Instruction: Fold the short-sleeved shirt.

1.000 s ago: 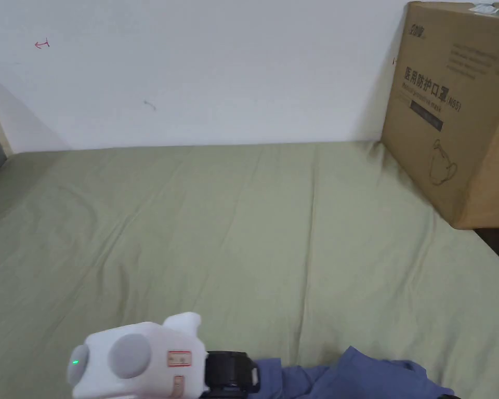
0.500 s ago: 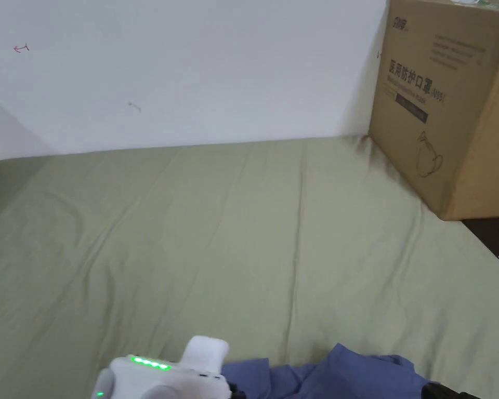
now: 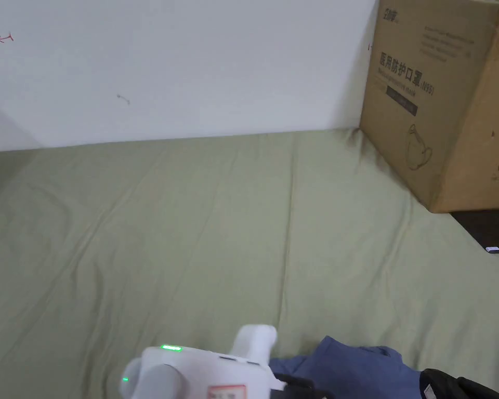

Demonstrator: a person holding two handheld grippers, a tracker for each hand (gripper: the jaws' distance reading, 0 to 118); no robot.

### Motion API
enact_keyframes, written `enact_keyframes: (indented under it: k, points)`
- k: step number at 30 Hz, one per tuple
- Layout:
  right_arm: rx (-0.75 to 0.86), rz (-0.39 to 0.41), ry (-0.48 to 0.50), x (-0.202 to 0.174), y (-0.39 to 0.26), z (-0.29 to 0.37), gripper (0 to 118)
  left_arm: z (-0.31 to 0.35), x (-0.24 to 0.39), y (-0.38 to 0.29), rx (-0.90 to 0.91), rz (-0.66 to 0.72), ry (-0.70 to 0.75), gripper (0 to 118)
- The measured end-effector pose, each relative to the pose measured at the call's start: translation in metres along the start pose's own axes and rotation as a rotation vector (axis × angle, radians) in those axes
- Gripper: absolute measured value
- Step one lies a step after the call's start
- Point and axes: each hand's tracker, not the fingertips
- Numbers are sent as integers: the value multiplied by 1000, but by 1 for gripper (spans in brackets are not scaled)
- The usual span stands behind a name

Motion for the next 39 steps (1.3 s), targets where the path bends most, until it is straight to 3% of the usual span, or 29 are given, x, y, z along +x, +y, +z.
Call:
enact_keyframes:
  k: [8,10,11,12,13,15,19,23,26,28,29,30,31,32,33,34,35,36,39]
  points:
    - [2,26,12,-13,4,-1,0,159,-103,-16,232,315,4,3]
    - [-2,30,17,-18,5,-5,0,183,-128,-33,238,371,16,27]
    - [-7,32,23,-21,6,-8,0,188,-136,-40,236,402,38,54]
    - [-12,38,31,-24,7,-10,0,194,-141,-50,224,428,55,98]
    - [-14,48,35,-26,9,-12,0,196,-150,-57,215,438,59,115]
    - [-5,71,32,-30,13,-13,0,198,-169,-73,208,480,97,118]
    - [-14,93,37,-35,19,-18,0,173,-192,-89,199,540,2,118]
    - [-49,76,56,-39,18,-25,0,139,-219,-94,140,660,-203,118]
    - [-68,72,57,-39,17,-32,0,119,-231,-84,175,583,-310,118]
    - [-82,64,50,-39,16,-39,0,106,-238,-80,166,594,-275,118]
    - [-91,56,46,-38,15,-42,0,105,-239,-79,168,579,-272,113]
    - [-99,43,43,-38,15,-46,0,105,-240,-77,178,560,-272,81]
    - [-103,28,45,-37,14,-48,0,103,-244,-77,175,566,-203,30]
    - [-106,10,50,-36,14,-49,0,96,-238,-84,140,577,-59,6]
    - [-111,-2,54,-35,13,-51,0,90,-245,-94,96,612,68,6]
    - [-115,-6,53,-34,12,-53,0,94,-244,-98,167,648,-77,6]
    - [-121,-7,49,-34,11,-54,0,96,-234,-88,204,642,-126,6]
    - [-123,-7,44,-34,10,-54,0,94,-220,-84,154,588,-21,6]
    - [-131,-18,45,-32,10,-53,0,103,-205,-69,113,515,84,6]
